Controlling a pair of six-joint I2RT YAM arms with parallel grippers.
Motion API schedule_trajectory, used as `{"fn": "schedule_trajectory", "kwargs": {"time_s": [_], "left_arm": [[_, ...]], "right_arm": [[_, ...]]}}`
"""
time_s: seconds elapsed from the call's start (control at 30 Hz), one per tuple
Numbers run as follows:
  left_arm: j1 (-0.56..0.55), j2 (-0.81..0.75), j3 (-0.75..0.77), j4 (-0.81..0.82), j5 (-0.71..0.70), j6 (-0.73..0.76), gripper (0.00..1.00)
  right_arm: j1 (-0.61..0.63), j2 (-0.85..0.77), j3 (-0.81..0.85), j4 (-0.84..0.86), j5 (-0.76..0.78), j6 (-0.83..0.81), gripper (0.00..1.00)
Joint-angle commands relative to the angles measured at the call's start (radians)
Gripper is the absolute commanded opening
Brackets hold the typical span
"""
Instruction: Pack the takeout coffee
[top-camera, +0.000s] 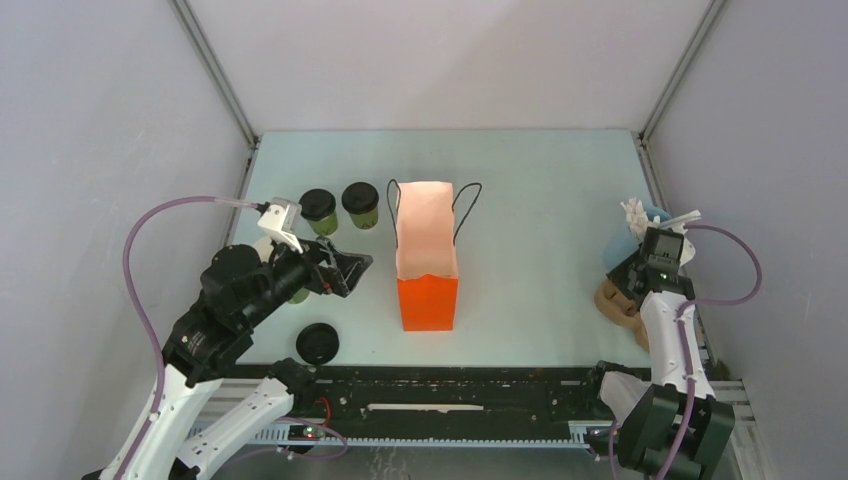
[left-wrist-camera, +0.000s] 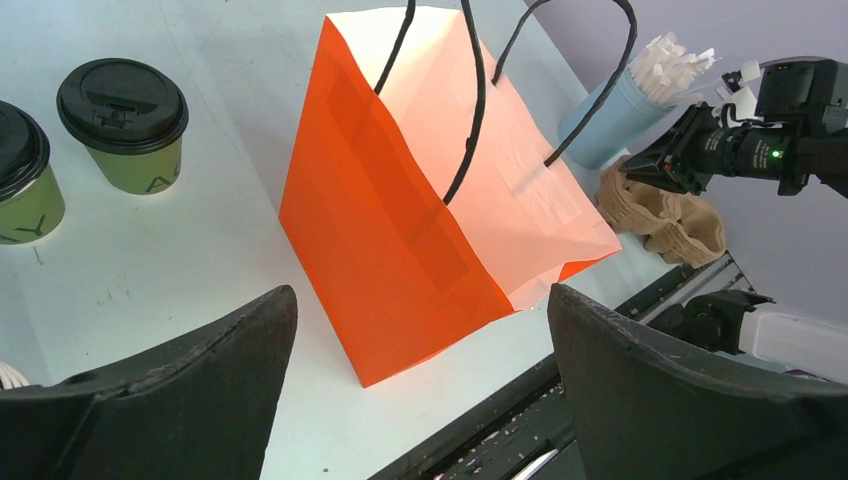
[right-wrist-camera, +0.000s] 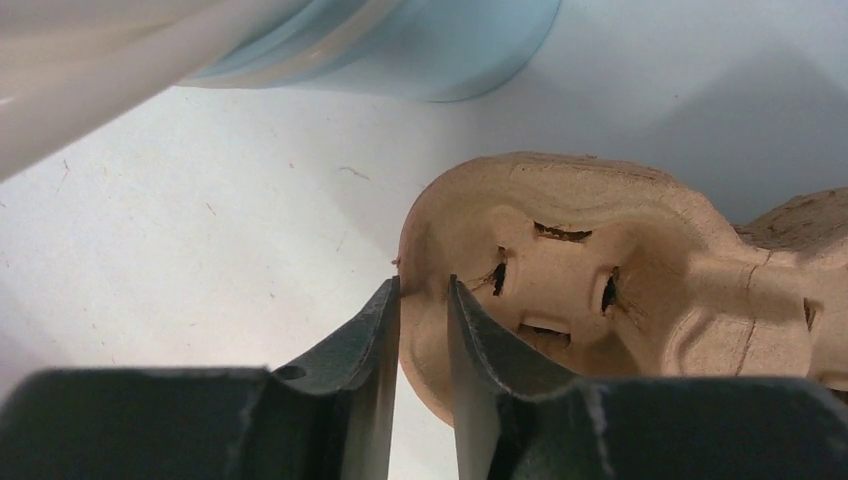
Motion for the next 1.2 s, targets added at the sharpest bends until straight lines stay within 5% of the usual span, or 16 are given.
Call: {"fn": "schedule_trajectory", "kwargs": {"time_s": [0.0, 0.2, 0.4, 0.8, 0.9, 1.17], "left_arm": [[-0.004, -0.001, -0.019, 0.028, 0.024, -0.001, 1.00], [-0.004, -0.006, -0.021, 0.024, 0.021, -0.003, 1.00], [-0.005, -0.008, -0.016, 0.017, 0.018, -0.003, 1.00], [-0.005, 0.004, -0.018, 0.027, 0.035, -0.006, 1.00], [-0.005, 0.002, -0.016, 0.026, 0.035, -0.007, 1.00], [-0.005, 0.011, -0.009, 0.026, 0.036, -0.004, 1.00]], "right_arm": [[0.001, 0.005, -0.009, 0.037, -0.004, -0.002, 0.35], [0.002, 0.037, -0.015, 0.060, -0.009, 0.000, 0.42], [0.000, 0.000, -0.010, 0.030, 0.010, 0.011, 0.26], [-0.003, -0.119, -0.003, -0.036, 0.016, 0.044, 0.21], [0.001, -0.101, 0.026, -0.070, 0.039, 0.039, 0.08], [0.077, -0.189, 0.097, -0.214, 0.222, 0.110, 0.00]]}}
